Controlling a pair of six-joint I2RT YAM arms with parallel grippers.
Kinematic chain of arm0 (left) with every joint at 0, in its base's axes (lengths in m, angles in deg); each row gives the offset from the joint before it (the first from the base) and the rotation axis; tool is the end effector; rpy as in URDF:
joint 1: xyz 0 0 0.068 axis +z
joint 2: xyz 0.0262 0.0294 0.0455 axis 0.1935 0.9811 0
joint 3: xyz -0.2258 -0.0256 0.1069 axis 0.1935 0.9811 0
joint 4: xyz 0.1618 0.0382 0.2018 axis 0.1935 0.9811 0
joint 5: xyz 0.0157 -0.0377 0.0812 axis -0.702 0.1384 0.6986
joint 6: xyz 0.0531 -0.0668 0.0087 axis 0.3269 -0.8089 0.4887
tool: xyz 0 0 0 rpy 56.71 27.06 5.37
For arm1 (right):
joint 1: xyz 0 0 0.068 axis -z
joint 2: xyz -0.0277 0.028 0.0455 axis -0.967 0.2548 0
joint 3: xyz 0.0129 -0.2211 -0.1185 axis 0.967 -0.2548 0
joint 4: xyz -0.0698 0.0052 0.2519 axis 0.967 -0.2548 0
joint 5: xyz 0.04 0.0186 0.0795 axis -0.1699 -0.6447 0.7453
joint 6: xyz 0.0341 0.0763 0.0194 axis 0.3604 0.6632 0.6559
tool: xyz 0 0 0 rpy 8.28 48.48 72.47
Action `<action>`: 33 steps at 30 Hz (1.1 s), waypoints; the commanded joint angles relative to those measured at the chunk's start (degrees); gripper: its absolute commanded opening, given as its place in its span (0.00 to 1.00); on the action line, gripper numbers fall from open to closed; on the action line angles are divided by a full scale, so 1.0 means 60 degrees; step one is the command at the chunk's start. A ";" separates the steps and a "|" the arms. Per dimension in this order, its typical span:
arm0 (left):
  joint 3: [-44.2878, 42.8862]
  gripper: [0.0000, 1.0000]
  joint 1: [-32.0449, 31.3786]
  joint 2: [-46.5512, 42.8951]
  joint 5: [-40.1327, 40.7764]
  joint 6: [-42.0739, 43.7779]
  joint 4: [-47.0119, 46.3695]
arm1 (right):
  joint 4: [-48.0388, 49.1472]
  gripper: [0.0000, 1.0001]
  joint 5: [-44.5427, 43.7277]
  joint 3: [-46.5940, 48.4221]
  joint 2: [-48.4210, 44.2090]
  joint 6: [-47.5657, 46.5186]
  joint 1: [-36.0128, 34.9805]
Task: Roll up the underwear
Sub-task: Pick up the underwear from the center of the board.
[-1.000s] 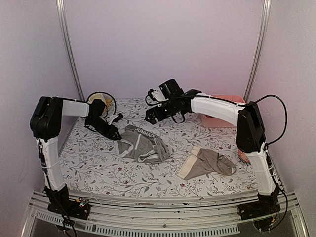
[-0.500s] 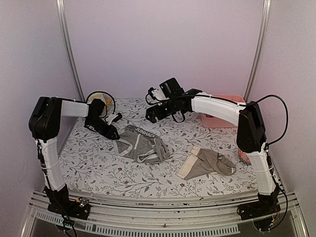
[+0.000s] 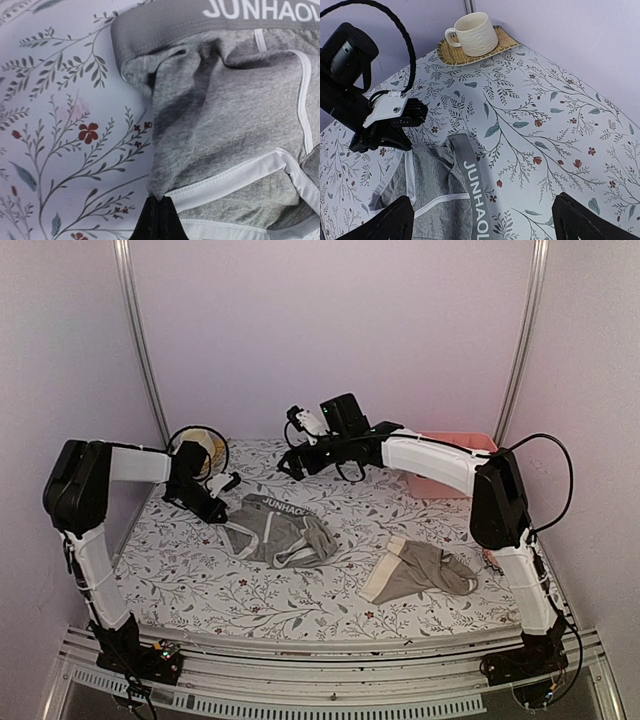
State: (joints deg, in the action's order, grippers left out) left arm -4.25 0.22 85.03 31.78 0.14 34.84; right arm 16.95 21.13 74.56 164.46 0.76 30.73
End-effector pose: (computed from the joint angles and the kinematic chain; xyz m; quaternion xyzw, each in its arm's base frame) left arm 0.3710 -0.0919 0.0834 0.2980 0.9298 -0.1126 0.1843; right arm 0.3964 0.4096 0.2205 -0.3786 0.7814 0.2570 0.4243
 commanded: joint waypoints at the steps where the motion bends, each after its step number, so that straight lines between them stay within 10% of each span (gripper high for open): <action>1: -0.0013 0.00 -0.0872 -0.1384 0.1427 0.1407 -0.0443 | 0.0993 0.99 0.0969 0.0108 0.0686 -0.0051 0.0006; 10: -0.0278 0.00 -0.3137 -0.2114 0.3479 0.4163 -0.1631 | 0.1582 0.99 0.1248 -0.1017 -0.0172 0.0645 0.0239; 19: 0.4440 0.00 -0.4461 -0.6481 0.1435 0.6621 -0.2883 | 0.2674 0.99 0.3287 -0.2948 -0.1333 0.1148 0.1236; 24: 0.6014 0.00 -0.4941 -0.7483 0.1358 0.7200 -0.3011 | 0.2225 0.95 0.5826 -0.3140 -0.1337 -0.1521 0.1204; 33: 0.6698 0.00 -0.5009 -0.7616 0.1296 0.6809 -0.3583 | 0.1456 0.99 0.3509 -0.4452 -0.1932 -0.7256 0.0332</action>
State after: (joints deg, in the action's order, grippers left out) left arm 35.31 -29.05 39.28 40.76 41.62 16.68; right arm 29.12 46.16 48.92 155.46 -24.79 34.95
